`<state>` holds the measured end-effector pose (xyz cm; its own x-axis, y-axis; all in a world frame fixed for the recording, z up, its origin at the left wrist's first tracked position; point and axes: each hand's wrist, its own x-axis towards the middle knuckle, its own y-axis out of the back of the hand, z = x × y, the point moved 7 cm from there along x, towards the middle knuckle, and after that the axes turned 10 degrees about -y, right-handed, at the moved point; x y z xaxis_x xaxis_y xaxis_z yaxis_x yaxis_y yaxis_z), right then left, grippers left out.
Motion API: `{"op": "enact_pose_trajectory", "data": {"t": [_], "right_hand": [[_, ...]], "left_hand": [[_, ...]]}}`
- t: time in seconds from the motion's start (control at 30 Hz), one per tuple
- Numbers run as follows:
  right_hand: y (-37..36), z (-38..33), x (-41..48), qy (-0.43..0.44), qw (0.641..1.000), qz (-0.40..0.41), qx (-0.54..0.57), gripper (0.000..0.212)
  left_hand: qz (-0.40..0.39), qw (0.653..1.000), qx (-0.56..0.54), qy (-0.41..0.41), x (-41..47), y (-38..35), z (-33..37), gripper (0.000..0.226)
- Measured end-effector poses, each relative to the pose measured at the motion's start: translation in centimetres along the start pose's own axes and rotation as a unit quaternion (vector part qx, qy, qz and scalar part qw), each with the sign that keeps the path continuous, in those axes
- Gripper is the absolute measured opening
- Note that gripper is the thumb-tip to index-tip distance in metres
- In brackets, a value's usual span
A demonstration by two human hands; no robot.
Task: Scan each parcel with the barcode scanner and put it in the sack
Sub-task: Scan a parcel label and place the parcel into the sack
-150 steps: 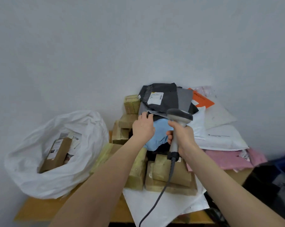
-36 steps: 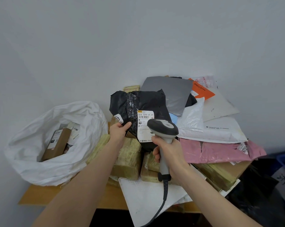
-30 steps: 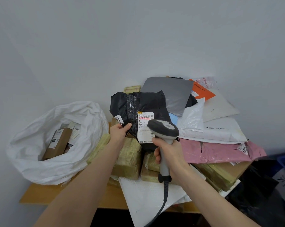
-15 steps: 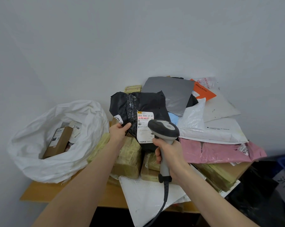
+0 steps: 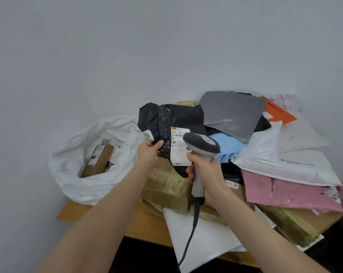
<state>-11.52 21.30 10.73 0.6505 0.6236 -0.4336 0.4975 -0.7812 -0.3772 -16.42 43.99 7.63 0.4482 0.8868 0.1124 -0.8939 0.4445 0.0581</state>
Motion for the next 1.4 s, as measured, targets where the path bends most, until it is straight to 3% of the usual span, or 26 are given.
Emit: {"op": "enact_pose_trajectory", "data": {"t": [0.3, 0.53, 0.63, 0.73, 0.8, 0.93, 0.97, 1.03, 1.13, 1.2, 1.27, 1.33, 1.4], "right_hand": [[-11.6, 1.6, 5.9, -0.01, 1.0, -0.028, -0.003, 0.013], [-21.4, 5.2, 12.8, -0.036, 0.999, 0.001, -0.024, 0.013], [-24.8, 6.9, 15.5, -0.05, 0.998, 0.011, -0.028, 0.011], [-26.8, 8.4, 17.7, -0.056, 0.997, 0.033, -0.045, 0.01], [-27.5, 9.4, 19.1, -0.062, 0.996, 0.041, -0.052, 0.01], [-27.8, 10.9, 21.5, -0.078, 0.993, 0.062, -0.062, 0.011], [-27.8, 11.2, 22.0, -0.082, 0.992, 0.068, -0.065, 0.011], [-27.8, 11.7, 22.7, -0.092, 0.991, 0.076, -0.068, 0.01], [-28.2, 11.9, 23.5, -0.1, 0.99, 0.074, -0.063, 0.009], [-28.4, 11.8, 24.0, -0.103, 0.99, 0.074, -0.059, 0.008], [-28.2, 11.8, 24.4, -0.102, 0.99, 0.076, -0.055, 0.009], [-27.6, 11.6, 24.7, -0.102, 0.99, 0.085, -0.053, 0.009], [-26.7, 11.6, 24.8, -0.101, 0.989, 0.099, -0.052, 0.01]], "left_hand": [[0.126, 0.985, 0.104, -0.052, 9.4, 15.8, 2.8, 0.016], [0.185, 0.927, 0.31, -0.097, 18.5, 26.3, 0.7, 0.022], [0.148, 0.931, 0.326, -0.068, 21.7, 28.4, -3.1, 0.023], [0.075, 0.962, 0.262, 0.032, 23.3, 29.1, -9.2, 0.032], [0.049, 0.955, 0.269, 0.11, 23.3, 29.7, -13.5, 0.037], [0.067, 0.914, 0.361, 0.172, 23.0, 31.5, -17.7, 0.064], [0.069, 0.897, 0.408, 0.153, 23.1, 31.6, -17.7, 0.077], [0.044, 0.826, 0.558, 0.069, 23.5, 30.6, -16.7, 0.091], [-0.076, 0.754, 0.649, -0.066, 24.4, 26.5, -16.5, 0.079], [-0.2, 0.754, 0.625, -0.035, 24.8, 24.7, -19.1, 0.077], [-0.311, 0.728, 0.611, 0.035, 24.6, 24.2, -22.6, 0.084], [-0.348, 0.68, 0.644, 0.046, 25.0, 24.7, -24.5, 0.088], [-0.349, 0.669, 0.654, 0.058, 25.9, 25.1, -25.0, 0.089]]}}
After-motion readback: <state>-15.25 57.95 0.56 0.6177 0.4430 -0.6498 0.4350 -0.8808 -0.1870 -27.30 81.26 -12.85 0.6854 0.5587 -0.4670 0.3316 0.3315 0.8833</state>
